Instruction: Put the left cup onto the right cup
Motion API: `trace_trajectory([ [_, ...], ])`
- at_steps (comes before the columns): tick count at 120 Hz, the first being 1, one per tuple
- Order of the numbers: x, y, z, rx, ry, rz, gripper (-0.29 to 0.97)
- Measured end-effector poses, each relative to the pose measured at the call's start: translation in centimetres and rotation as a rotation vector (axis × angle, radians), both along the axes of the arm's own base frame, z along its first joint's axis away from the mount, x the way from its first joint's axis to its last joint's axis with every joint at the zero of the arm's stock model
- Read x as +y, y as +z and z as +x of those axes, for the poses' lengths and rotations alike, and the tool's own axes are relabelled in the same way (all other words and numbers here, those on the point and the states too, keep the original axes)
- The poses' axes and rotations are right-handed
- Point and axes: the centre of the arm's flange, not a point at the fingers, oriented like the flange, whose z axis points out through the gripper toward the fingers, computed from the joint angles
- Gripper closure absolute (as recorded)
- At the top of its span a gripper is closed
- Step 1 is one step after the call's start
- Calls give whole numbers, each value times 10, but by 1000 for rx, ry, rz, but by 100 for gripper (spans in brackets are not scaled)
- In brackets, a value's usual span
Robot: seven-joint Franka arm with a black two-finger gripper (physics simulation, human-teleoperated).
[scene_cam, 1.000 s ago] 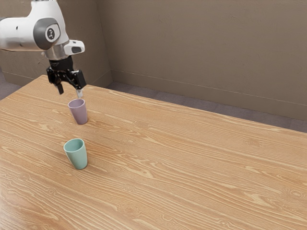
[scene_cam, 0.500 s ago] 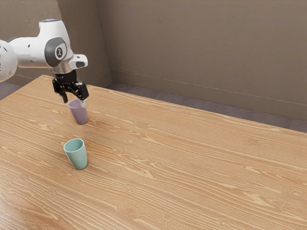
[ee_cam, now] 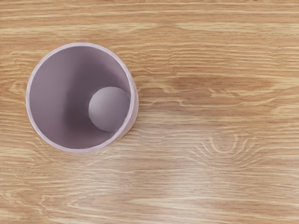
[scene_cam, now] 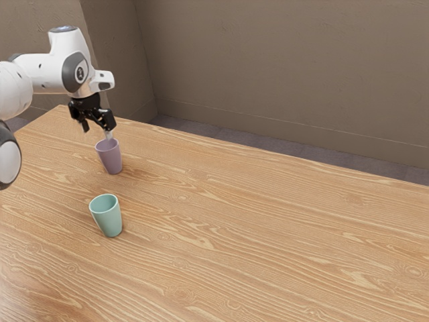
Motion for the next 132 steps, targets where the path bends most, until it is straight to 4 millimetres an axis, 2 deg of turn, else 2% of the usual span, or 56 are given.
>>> trace_trajectory([
  [20,1,-7,11,-8,-22,3,0],
  [47,0,-12,13,-9,-37,-9,0],
  [84,1,-13,15,-20,-53,-9,0],
  [100,2,-11,24,-40,-65,6,0],
  [115,20,-23,27,-43,-50,7,0],
  [132,31,-33,30,-45,-44,3,0],
])
